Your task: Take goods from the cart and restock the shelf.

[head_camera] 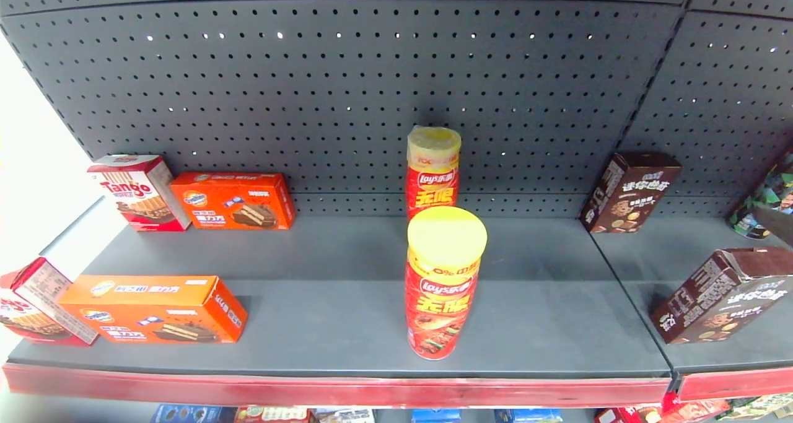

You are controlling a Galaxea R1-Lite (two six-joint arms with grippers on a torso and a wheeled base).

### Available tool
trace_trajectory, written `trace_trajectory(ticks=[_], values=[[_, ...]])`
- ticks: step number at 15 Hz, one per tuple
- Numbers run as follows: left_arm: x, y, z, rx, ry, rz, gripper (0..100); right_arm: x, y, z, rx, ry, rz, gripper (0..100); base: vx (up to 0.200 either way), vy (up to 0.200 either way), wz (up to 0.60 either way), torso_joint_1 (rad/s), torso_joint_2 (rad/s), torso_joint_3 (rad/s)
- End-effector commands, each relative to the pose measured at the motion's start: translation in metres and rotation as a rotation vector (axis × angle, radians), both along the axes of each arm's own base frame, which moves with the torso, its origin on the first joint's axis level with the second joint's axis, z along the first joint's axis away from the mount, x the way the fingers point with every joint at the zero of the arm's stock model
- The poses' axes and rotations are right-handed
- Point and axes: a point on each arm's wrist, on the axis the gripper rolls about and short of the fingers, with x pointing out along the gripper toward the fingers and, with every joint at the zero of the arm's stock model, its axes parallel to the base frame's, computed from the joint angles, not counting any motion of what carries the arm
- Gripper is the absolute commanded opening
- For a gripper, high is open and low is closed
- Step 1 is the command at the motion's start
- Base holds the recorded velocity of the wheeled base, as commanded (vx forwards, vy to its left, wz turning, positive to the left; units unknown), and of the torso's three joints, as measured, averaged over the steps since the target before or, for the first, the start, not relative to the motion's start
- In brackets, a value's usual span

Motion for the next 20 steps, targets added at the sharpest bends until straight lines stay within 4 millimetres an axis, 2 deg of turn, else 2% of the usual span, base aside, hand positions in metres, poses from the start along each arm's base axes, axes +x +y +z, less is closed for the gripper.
trace_trajectory(ticks=[1,2,3,4,5,7,8,9,10,20], values=[[0.0,0.0,0.0,0.0,0.002,0.0,100,-0.101,-0.01,-0.081,0.011,-0.102,-0.155,100,0.0,0.0,0.0,0.0,0.0,0.0],[0.0,0.0,0.0,0.0,0.002,0.0,100,-0.101,-0.01,-0.081,0.011,-0.102,-0.155,100,0.0,0.0,0.0,0.0,0.0,0.0],[0.0,0.0,0.0,0.0,0.002,0.0,100,-0.124,-0.009,-0.12,0.008,-0.024,-0.193,100,0.0,0.0,0.0,0.0,0.0,0.0],[0.0,0.0,0.0,0.002,0.002,0.0,100,-0.124,-0.01,-0.141,0.019,0.033,-0.219,100,0.0,0.0,0.0,0.0,0.0,0.0],[0.0,0.0,0.0,0.002,0.002,0.0,100,-0.121,-0.01,-0.145,0.03,0.034,-0.234,100,0.0,0.0,0.0,0.0,0.0,0.0],[0.0,0.0,0.0,0.0,0.002,0.0,100,-0.107,-0.013,-0.175,0.067,0.034,-0.321,100,0.0,0.0,0.0,0.0,0.0,0.0],[0.0,0.0,0.0,-0.003,0.002,0.001,100,-0.108,-0.013,-0.178,0.091,0.062,-0.33,100,0.0,0.0,0.0,0.0,0.0,0.0],[0.0,0.0,0.0,-0.003,0.002,0.001,100,-0.108,-0.012,-0.183,0.082,0.099,-0.253,100,0.0,0.0,0.0,0.0,0.0,0.0],[0.0,0.0,0.0,-0.004,0.002,0.001,100,-0.113,-0.012,-0.185,0.058,0.053,-0.158,100,0.0,0.0,0.0,0.0,0.0,0.0],[0.0,0.0,0.0,-0.023,0.003,0.015,100,-0.114,-0.011,-0.185,0.066,0.035,-0.157,100,0.0,0.0,0.0,0.0,0.0,0.0]])
